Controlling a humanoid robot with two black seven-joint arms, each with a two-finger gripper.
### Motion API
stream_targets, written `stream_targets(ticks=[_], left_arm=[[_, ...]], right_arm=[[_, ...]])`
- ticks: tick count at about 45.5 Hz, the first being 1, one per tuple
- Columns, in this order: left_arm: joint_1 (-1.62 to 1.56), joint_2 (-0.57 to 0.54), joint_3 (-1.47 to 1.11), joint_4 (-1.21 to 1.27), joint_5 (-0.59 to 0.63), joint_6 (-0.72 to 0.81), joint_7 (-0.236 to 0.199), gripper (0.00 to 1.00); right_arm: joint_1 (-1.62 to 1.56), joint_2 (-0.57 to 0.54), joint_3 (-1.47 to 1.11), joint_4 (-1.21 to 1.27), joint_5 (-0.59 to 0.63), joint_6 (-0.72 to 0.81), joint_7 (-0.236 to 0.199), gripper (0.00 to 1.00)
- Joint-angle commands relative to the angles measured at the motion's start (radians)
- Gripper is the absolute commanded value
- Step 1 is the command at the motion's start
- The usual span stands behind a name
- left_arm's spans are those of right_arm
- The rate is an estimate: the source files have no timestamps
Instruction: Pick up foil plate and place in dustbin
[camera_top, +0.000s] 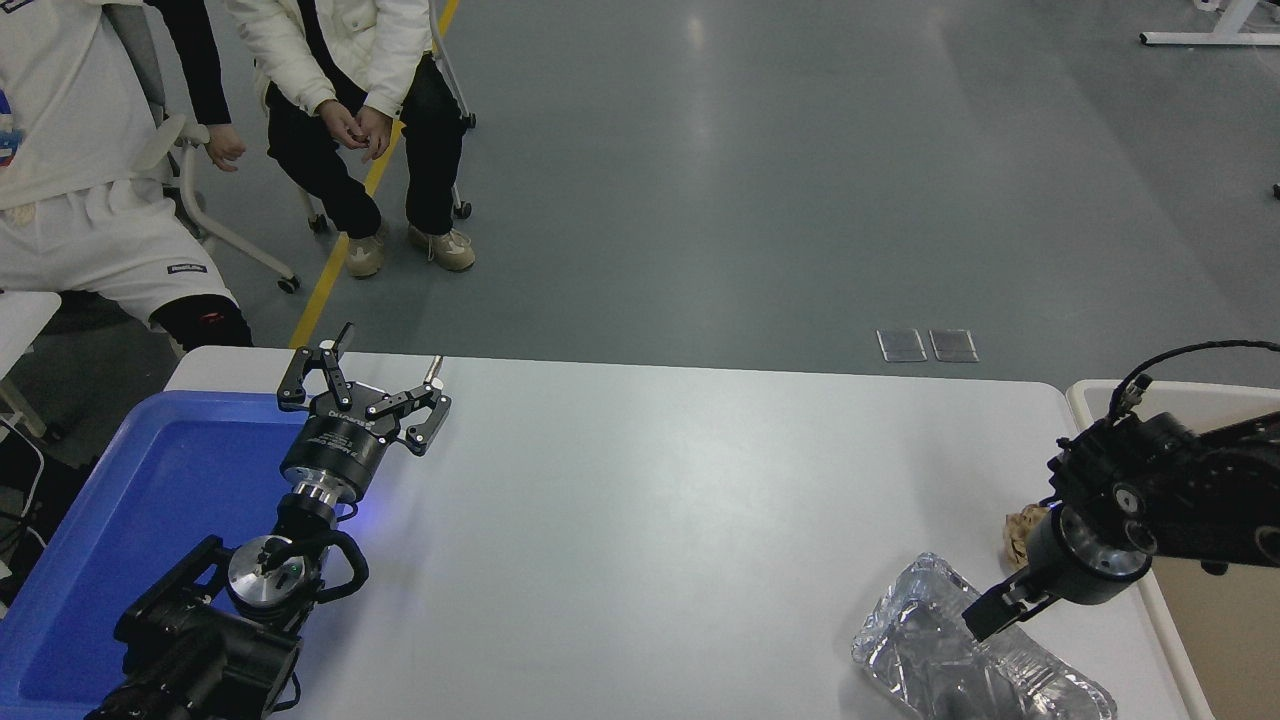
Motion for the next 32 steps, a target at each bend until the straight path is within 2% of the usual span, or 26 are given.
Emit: stream_targets(ticks=[1, 8, 15, 21, 27, 28, 32], left_arm=[[0.000, 0.000, 0.000, 0.000, 0.000, 0.000, 0.000, 0.99], [0.000, 0.000, 0.000, 0.000, 0.000, 0.000, 0.000, 0.99], [0.000, 0.000, 0.000, 0.000, 0.000, 0.001, 0.000, 0.99], [0.000, 0.000, 0.000, 0.000, 0.000, 0.000, 0.000, 0.99], [0.000, 0.000, 0.000, 0.000, 0.000, 0.000, 0.000, 0.99], [0.000, 0.000, 0.000, 0.000, 0.000, 0.001, 0.000, 0.99], [0.000, 0.000, 0.000, 0.000, 0.000, 0.001, 0.000, 0.99]], right_arm=[[-0.079, 0.030, 0.004, -0.077, -0.001, -0.028, 0.032, 0.96], [-0.108, 0.049, -0.002, -0.111, -0.001, -0.061, 0.047, 0.93], [-0.125, 0.061, -0.019, -0.132, -0.007, -0.095, 0.047, 0.81], [-0.127, 0.062, -0.038, -0.134, -0.045, -0.098, 0.047, 0.50], [-0.128, 0.062, -0.053, -0.151, -0.051, -0.098, 0.047, 0.04], [-0.127, 0.061, -0.054, -0.152, -0.051, -0.098, 0.047, 0.00], [-0.125, 0.061, -0.056, -0.152, -0.051, -0.098, 0.047, 0.00]])
